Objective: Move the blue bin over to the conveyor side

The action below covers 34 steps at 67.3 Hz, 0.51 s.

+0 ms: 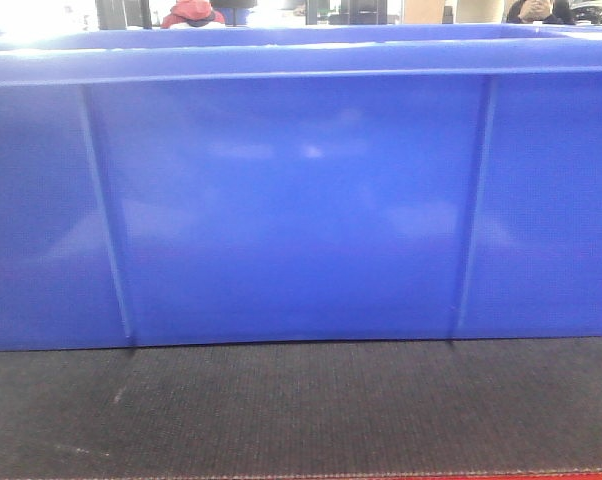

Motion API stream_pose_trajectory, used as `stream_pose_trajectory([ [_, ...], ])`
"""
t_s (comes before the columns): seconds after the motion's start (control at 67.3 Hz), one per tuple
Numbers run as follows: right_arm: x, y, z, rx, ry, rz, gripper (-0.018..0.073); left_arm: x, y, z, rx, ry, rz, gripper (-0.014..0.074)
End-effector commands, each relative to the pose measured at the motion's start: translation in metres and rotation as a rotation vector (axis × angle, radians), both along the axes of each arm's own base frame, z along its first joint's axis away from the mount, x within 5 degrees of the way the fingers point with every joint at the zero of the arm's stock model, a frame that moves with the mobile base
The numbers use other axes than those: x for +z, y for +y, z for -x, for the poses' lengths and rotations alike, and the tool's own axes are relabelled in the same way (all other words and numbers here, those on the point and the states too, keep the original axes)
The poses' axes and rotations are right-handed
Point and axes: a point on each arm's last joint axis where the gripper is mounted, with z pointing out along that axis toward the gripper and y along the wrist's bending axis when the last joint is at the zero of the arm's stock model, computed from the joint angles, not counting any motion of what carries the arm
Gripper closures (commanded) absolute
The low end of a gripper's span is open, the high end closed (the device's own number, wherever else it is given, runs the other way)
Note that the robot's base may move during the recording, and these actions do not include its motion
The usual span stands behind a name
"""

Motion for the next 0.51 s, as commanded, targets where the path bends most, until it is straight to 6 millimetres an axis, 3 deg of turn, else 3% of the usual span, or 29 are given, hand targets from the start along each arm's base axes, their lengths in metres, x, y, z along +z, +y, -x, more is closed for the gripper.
stream_pose_trajectory([
  [0.0,0.0056,-0.0006,0.0000,-0.008,-0.070,0.000,0.0645,0.0025,0.0002,0.0006,0.004,-0.024,0.003,0.0603],
  [0.193,0.0137,-0.0013,0.0004,-0.016,-0.160,0.000,0.0645,0.0025,0.0002,0.0006,0.004,-0.024,0.003,0.0603],
  [0.49,0.0108,-0.0007,0.0001,-0.007,-0.127,-0.003,0.0645,0.0025,0.0002,0.0006,0.004,-0.024,0.003,0.0603],
])
